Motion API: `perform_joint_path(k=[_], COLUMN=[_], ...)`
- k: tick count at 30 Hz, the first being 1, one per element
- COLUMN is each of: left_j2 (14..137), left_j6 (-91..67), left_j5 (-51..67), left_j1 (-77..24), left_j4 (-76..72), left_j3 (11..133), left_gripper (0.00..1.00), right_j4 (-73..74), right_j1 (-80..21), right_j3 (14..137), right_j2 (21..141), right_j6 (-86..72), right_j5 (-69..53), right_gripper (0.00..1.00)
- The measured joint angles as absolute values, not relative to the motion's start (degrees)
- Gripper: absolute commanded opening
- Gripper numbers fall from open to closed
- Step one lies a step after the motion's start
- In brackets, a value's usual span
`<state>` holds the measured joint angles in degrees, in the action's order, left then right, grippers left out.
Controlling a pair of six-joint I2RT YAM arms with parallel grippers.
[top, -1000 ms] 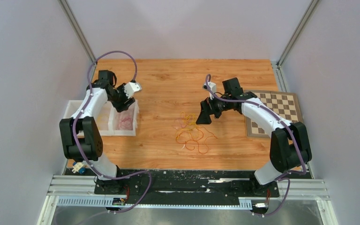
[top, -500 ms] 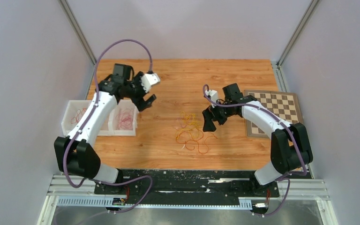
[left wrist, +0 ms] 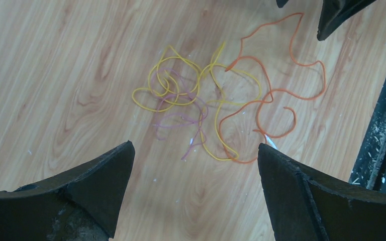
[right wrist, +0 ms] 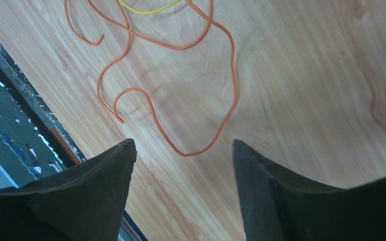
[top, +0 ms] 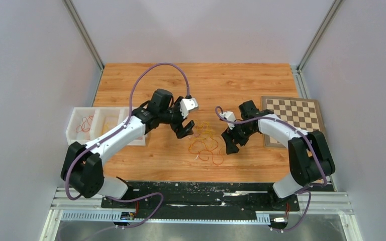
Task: Untangle the cables
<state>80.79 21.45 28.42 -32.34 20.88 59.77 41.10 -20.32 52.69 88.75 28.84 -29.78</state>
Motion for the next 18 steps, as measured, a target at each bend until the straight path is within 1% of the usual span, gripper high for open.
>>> perform_joint_path(k=[1,2,3,4,6,8,12,15,18], left_j2=[80.38,79.75,78.87,77.56,74.74,70.94,64.51,61.36,60.42], left_j6=[21.04,20.69,20.27,19.40,17.69,15.14,12.91,14.26,15.68], left_j5=[28.25,27.90,27.38,26.87,26.98,27.83,27.38,29.15,32.99], left_j1=[-32.32,-32.27,-32.08,-31.40,-29.36,-24.67,-17.67,-17.69,-18.17], left_j4=[19.57,18.79,18.20,17.72,17.82,17.96,19.88,21.37,24.14], left_j3=[59.05,58.22,57.36,56.34,55.44,55.64,59.57,63.26,66.94], left_gripper=[1.00,1.00,1.00,1.00,1.00,1.00,1.00,1.00,1.00], right_j4=[41.04,40.91,40.86,40.77,41.10,42.44,43.86,43.81,42.54], right_j1=[-20.32,-20.34,-20.34,-20.34,-20.34,-20.32,-20.12,-20.05,-20.05], right_j3=[52.82,52.97,53.25,53.54,54.15,55.48,58.48,63.88,71.66], right_j2=[89.56,90.37,91.48,92.40,93.19,92.62,85.58,77.91,74.74], right_j6=[28.97,29.32,29.47,29.58,30.11,30.15,30.13,28.64,26.50], right_j5=[-30.20,-30.46,-30.68,-30.87,-31.42,-32.99,-38.81,-44.84,-50.04], right_gripper=[0.47,0.32,0.12,0.02,0.00,0.00,0.00,0.00,0.00])
